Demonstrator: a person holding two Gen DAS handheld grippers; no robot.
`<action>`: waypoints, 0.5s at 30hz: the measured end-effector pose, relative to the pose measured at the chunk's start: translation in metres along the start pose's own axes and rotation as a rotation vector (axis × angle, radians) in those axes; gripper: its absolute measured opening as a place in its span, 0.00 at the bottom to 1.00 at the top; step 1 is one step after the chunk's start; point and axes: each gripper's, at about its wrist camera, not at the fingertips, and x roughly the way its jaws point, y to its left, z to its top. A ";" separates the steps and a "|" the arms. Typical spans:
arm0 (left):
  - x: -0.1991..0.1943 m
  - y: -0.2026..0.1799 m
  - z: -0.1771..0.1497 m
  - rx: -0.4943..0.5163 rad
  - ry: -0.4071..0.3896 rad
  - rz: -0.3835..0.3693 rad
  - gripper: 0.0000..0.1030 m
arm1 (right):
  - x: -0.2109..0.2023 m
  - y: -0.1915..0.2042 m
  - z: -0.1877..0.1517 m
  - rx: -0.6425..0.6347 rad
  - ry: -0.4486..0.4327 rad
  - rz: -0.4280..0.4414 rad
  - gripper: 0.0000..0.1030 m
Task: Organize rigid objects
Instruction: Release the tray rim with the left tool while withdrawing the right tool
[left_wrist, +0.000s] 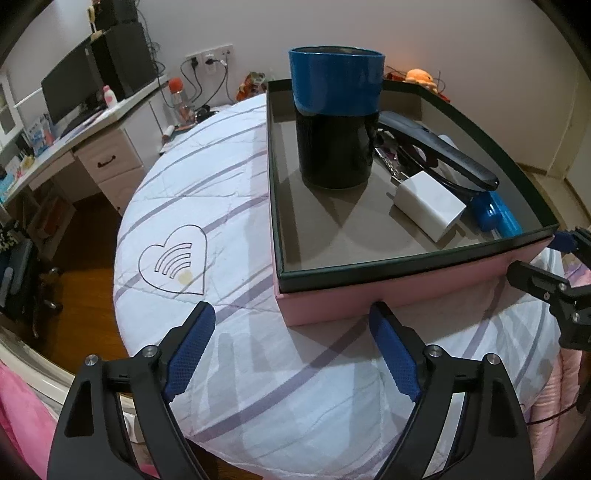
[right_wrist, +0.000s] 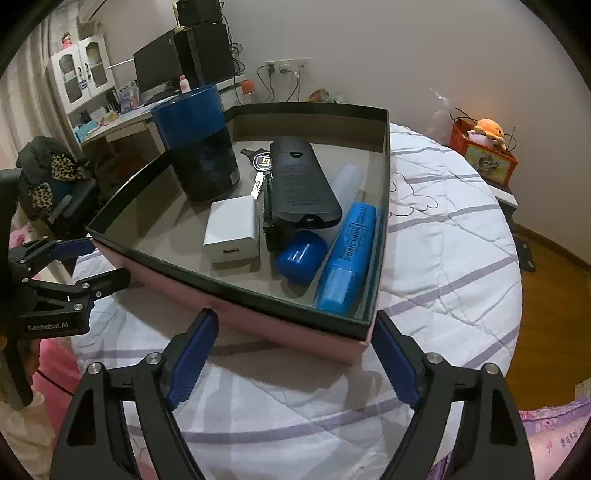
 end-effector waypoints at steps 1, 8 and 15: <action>0.001 0.002 0.000 -0.008 0.000 0.009 0.84 | 0.000 0.001 0.000 0.002 0.000 0.000 0.83; 0.001 0.003 0.001 -0.011 -0.006 0.028 0.84 | 0.002 0.007 0.001 0.002 0.001 0.001 0.83; -0.012 0.000 -0.004 -0.004 -0.033 0.028 0.88 | -0.005 0.010 0.000 0.000 -0.003 -0.021 0.83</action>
